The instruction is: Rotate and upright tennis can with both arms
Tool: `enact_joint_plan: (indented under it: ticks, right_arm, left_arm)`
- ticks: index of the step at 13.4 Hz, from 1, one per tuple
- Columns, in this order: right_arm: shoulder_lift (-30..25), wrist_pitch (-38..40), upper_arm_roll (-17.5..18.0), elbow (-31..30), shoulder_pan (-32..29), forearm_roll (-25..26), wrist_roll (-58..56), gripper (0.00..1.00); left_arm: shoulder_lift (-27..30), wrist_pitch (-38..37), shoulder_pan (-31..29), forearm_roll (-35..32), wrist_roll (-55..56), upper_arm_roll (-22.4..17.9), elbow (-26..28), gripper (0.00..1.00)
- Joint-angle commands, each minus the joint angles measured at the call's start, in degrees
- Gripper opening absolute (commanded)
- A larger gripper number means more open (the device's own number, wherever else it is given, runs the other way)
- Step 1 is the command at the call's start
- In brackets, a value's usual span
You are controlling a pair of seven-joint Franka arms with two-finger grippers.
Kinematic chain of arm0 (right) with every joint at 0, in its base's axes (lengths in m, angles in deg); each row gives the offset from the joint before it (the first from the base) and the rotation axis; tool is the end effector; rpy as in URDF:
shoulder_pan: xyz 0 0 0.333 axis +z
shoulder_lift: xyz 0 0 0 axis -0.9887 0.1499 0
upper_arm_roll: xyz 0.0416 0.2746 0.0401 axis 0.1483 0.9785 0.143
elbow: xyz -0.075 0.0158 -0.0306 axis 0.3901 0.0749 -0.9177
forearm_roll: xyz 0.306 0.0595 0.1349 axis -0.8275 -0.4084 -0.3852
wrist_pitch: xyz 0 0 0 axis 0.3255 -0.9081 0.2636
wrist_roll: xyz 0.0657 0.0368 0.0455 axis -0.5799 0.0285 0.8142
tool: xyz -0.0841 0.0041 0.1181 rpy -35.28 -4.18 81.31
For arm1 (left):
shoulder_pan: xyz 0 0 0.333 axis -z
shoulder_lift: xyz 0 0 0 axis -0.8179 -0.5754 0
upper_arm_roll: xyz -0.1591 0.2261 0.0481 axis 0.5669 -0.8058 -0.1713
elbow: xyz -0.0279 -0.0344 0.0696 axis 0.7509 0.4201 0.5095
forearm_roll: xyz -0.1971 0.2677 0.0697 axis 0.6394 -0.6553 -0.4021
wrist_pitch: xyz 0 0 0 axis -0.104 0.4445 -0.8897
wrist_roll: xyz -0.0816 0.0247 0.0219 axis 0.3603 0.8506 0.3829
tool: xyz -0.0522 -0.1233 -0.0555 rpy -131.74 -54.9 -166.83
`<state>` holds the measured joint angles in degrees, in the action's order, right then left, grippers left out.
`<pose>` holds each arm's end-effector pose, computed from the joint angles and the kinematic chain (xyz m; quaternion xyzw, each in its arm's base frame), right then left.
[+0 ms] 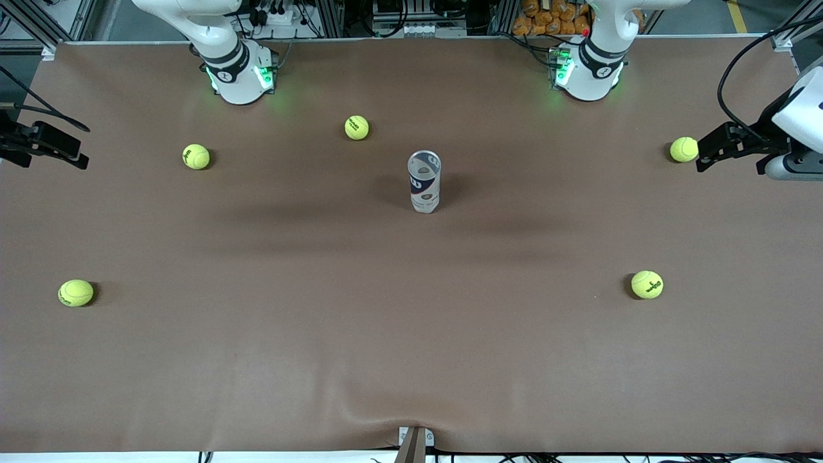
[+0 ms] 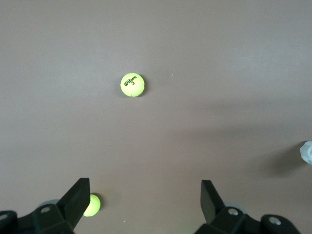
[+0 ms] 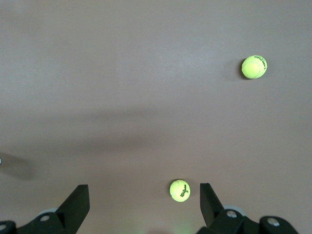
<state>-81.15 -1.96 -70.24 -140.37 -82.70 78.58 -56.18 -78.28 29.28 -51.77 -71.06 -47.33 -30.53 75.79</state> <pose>0.4880 -0.0278 0.5667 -0.9992 0.0268 0.0277 0.0084 0.4910 -0.0288 0.5523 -0.9992 0.0378 -0.0022 0.0108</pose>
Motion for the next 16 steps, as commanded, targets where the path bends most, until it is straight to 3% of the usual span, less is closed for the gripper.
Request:
enact_joint_plan:
  ticks: [1, 16]
  right_arm:
    - [0.60, 0.45, 0.30, 1.35, -0.35, 0.70, 0.83, 1.00]
    - [0.60, 0.45, 0.30, 1.35, -0.35, 0.70, 0.83, 1.00]
  left_arm:
    - [-0.54, -0.44, 0.50, -0.80, -1.41, -1.05, -0.94, 1.00]
    - [-0.54, -0.44, 0.41, -0.53, 1.75, -1.23, -1.03, 1.00]
